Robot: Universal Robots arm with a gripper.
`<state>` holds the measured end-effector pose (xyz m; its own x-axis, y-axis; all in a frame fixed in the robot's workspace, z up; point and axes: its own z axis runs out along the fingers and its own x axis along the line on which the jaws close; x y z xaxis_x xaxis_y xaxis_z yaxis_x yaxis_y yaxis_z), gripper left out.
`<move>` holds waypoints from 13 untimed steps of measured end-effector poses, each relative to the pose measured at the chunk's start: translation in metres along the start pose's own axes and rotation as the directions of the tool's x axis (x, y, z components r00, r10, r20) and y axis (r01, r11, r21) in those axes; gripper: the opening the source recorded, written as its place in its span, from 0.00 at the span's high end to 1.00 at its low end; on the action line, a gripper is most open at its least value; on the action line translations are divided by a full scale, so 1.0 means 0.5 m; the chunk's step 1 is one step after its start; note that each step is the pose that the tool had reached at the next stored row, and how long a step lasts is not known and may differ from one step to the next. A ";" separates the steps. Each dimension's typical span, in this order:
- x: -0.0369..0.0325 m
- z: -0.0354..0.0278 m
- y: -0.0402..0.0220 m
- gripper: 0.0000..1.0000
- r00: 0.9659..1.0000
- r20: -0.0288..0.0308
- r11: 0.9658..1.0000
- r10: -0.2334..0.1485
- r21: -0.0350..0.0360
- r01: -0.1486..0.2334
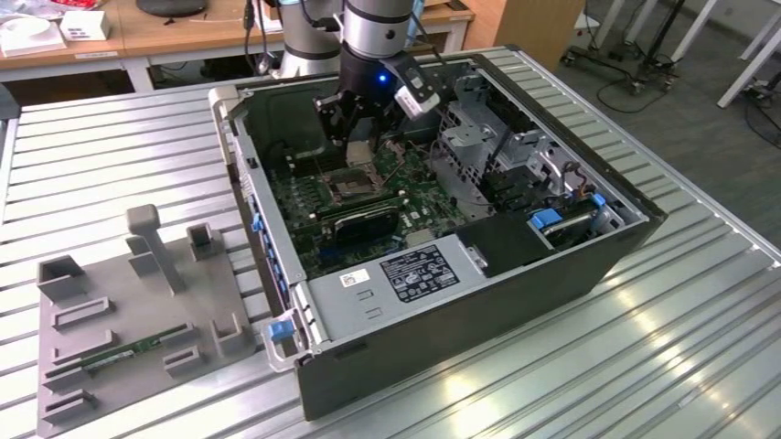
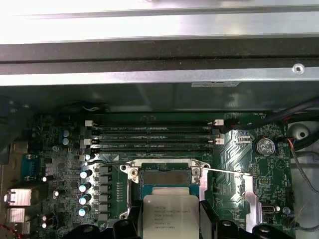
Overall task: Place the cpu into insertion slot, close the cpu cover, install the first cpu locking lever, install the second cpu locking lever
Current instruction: 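Place the cpu into insertion slot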
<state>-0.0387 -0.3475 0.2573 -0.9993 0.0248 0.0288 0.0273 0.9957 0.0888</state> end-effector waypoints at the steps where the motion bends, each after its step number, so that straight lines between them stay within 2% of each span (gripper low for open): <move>1: 0.000 0.000 0.000 0.46 1.000 0.000 1.000 0.000 0.000 0.000; 9: 0.000 0.001 0.000 0.46 1.000 0.001 1.000 0.005 0.000 -0.005; 13: 0.000 0.003 0.000 0.46 0.998 0.006 0.998 0.066 -0.002 -0.066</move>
<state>-0.0387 -0.3475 0.2558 -0.9954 0.0911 0.0288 0.0934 0.9917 0.0889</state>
